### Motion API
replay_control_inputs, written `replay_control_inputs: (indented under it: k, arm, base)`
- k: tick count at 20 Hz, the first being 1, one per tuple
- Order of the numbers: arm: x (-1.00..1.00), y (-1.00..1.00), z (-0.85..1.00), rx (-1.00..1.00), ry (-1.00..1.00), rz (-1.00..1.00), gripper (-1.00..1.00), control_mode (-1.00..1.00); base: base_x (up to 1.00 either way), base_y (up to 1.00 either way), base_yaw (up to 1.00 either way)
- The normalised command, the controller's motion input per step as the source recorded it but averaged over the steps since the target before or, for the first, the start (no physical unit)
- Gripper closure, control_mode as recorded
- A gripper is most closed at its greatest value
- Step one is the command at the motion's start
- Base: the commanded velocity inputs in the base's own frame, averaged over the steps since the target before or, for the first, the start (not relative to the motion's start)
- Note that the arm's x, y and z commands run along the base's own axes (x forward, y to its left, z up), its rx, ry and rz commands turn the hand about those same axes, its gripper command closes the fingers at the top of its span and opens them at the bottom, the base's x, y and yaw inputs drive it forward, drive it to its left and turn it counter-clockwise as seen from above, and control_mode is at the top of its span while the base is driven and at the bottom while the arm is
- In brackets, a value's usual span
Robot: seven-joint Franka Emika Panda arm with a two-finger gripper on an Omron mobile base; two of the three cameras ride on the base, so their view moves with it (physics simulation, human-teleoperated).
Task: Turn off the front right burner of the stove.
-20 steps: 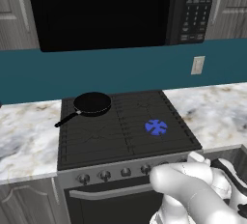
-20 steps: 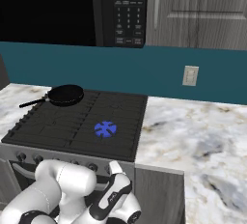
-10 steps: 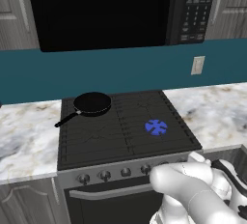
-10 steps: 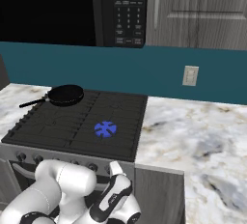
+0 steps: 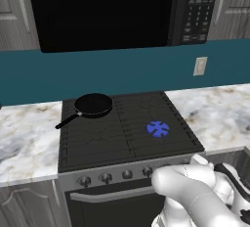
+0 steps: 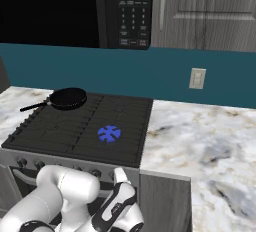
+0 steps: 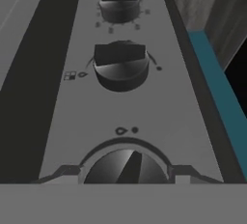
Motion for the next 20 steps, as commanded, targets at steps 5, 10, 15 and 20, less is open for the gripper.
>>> replay_control_inputs:
  k: [5, 10, 15, 20]
  arm:
    - [-0.02, -0.02, 0.00, 0.11, -0.01, -0.19, 1.00, -1.00]
    - [-0.11, 0.00, 0.00, 0.19, -0.02, -0.27, 1.00, -1.00]
    - [-0.13, 0.00, 0.00, 0.25, -0.04, -0.25, 1.00, -1.00]
    - [-0.07, 0.00, 0.04, 0.28, -0.02, -0.24, 1.00, -1.00]
  base:
    - [0.00, 0.00, 0.00]
    - [0.00, 0.00, 0.00]
    - [0.00, 0.00, 0.00]
    - [0.00, 0.00, 0.00]
